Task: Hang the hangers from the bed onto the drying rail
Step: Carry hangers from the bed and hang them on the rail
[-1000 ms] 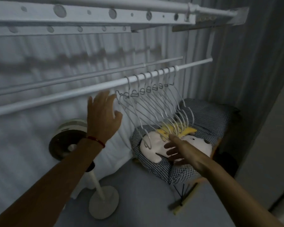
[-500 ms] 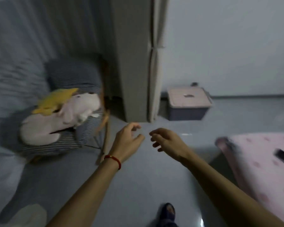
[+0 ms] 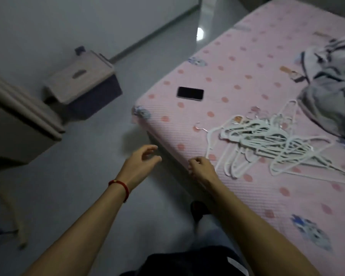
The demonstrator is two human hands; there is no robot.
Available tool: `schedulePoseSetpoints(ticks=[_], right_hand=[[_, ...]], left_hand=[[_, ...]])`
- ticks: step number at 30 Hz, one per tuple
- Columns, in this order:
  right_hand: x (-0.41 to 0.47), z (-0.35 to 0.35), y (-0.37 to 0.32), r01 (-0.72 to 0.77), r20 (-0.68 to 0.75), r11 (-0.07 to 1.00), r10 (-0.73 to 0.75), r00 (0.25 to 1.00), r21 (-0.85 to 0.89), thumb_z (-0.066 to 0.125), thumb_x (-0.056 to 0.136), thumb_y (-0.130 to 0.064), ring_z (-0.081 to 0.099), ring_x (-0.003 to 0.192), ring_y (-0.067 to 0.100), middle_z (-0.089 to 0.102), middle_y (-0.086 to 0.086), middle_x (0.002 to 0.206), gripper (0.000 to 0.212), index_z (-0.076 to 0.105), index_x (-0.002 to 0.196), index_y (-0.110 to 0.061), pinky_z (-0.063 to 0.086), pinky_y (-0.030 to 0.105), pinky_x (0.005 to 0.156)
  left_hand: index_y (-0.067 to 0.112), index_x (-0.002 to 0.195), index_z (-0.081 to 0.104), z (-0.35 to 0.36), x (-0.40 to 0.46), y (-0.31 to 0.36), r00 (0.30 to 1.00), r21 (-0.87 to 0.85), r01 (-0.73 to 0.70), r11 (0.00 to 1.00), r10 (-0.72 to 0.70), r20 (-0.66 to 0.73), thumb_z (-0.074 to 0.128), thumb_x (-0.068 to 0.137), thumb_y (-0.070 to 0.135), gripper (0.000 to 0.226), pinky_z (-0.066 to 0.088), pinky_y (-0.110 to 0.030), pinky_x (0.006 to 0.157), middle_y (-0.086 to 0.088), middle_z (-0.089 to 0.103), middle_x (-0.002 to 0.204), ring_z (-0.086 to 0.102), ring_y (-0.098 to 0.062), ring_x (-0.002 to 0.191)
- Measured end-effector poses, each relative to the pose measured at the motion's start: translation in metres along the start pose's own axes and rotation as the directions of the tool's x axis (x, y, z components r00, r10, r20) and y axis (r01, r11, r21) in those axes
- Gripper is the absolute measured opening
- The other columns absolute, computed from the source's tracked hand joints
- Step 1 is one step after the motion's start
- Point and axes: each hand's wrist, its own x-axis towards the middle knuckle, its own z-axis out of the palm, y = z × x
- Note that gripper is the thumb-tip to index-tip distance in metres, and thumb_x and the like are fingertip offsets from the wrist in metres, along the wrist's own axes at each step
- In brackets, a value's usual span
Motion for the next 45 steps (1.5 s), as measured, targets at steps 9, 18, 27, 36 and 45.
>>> schedulePoseSetpoints(ticks=[9, 18, 27, 36, 45], right_hand=[[0.079, -0.206, 0.126, -0.384, -0.285, 0.922, 0.383, 0.879, 0.054, 0.053, 0.093, -0.034, 0.051, 0.067, 0.025, 0.052, 0.005, 0.075, 0.022, 0.052, 0.088, -0.013, 0.045, 0.037, 0.074], [0.171, -0.304, 0.231, -0.598, -0.485, 0.79, 0.579, 0.655, 0.136, 0.069, 0.086, -0.048, 0.032, 0.135, 0.045, 0.022, 0.028, 0.152, 0.103, 0.007, 0.154, -0.002, 0.037, 0.053, 0.105], [0.212, -0.299, 0.253, -0.66, -0.607, 0.722, 0.624, 0.492, 0.207, 0.079, 0.075, -0.044, 0.036, 0.127, 0.042, 0.02, 0.028, 0.15, 0.124, -0.004, 0.153, 0.005, 0.043, 0.05, 0.103], [0.119, -0.295, 0.21, -0.348, -0.632, 0.867, 0.498, 0.593, 0.357, 0.072, 0.076, -0.041, 0.036, 0.126, 0.043, 0.026, 0.022, 0.14, 0.105, 0.011, 0.152, -0.003, 0.043, 0.051, 0.102], [0.054, -0.267, 0.065, -0.007, -0.13, 0.956, 0.048, 0.99, 0.294, 0.065, 0.087, -0.015, 0.049, 0.066, 0.016, 0.05, 0.001, 0.078, 0.021, 0.06, 0.107, -0.015, 0.039, 0.03, 0.057]], left_hand=[[0.034, 0.116, 0.063, 0.215, 0.113, 0.098, 0.951, 0.138, 0.06, 0.989, -0.099, 0.293, 0.068, 0.075, 0.037, 0.042, 0.051, -0.04, 0.097, 0.007, 0.061, 0.122, 0.056, -0.015, 0.117], [0.036, 0.122, 0.061, 0.34, 0.177, 0.118, 0.922, 0.268, -0.045, 0.962, -0.064, 0.381, 0.065, 0.083, 0.033, 0.039, 0.044, -0.035, 0.102, 0.011, 0.057, 0.132, 0.052, -0.011, 0.123], [0.033, 0.126, 0.056, 0.365, 0.186, 0.11, 0.914, 0.355, -0.013, 0.935, -0.132, 0.383, 0.065, 0.085, 0.03, 0.043, 0.043, -0.029, 0.09, 0.007, 0.058, 0.128, 0.054, -0.012, 0.113], [0.031, 0.123, 0.058, 0.317, 0.158, 0.134, 0.942, 0.32, 0.023, 0.947, -0.127, 0.31, 0.065, 0.085, 0.028, 0.038, 0.051, -0.04, 0.097, 0.007, 0.061, 0.122, 0.056, -0.013, 0.111], [0.021, 0.12, 0.062, 0.255, 0.124, 0.162, 0.965, -0.034, 0.15, 0.988, -0.139, 0.224, 0.072, 0.085, 0.022, 0.037, 0.053, -0.02, 0.077, 0.003, 0.064, 0.115, 0.061, -0.011, 0.103]])
